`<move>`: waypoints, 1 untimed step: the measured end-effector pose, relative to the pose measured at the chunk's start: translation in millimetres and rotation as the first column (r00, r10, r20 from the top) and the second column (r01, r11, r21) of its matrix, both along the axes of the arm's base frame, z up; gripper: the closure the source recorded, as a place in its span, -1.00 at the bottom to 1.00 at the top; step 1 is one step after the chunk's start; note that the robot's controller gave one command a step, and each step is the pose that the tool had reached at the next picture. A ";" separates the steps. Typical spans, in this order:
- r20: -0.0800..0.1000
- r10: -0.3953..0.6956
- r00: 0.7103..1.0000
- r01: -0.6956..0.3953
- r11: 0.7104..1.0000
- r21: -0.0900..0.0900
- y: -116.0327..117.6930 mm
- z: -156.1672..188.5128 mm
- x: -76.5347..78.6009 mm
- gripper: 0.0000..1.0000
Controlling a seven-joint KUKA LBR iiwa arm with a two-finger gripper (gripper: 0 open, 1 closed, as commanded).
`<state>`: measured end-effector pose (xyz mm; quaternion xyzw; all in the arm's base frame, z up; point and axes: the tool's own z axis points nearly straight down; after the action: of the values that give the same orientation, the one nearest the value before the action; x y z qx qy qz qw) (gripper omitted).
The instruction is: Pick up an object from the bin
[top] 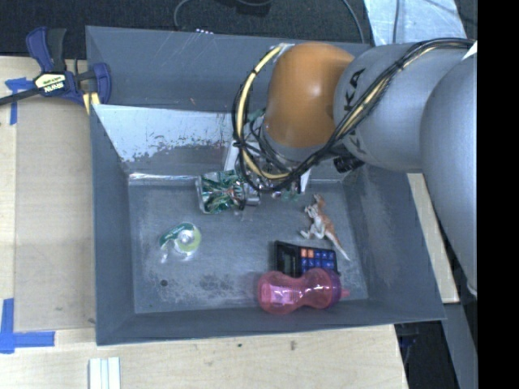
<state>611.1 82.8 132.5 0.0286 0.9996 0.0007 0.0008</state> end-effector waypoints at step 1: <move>0.013 -0.009 1.000 0.009 1.000 0.002 -24.5 47.1 -0.6 1.00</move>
Offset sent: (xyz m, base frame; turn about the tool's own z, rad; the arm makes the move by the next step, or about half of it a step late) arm 0.0106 0.0117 0.1052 0.0223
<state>610.4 58.3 179.6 0.0333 0.9994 0.0018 0.0075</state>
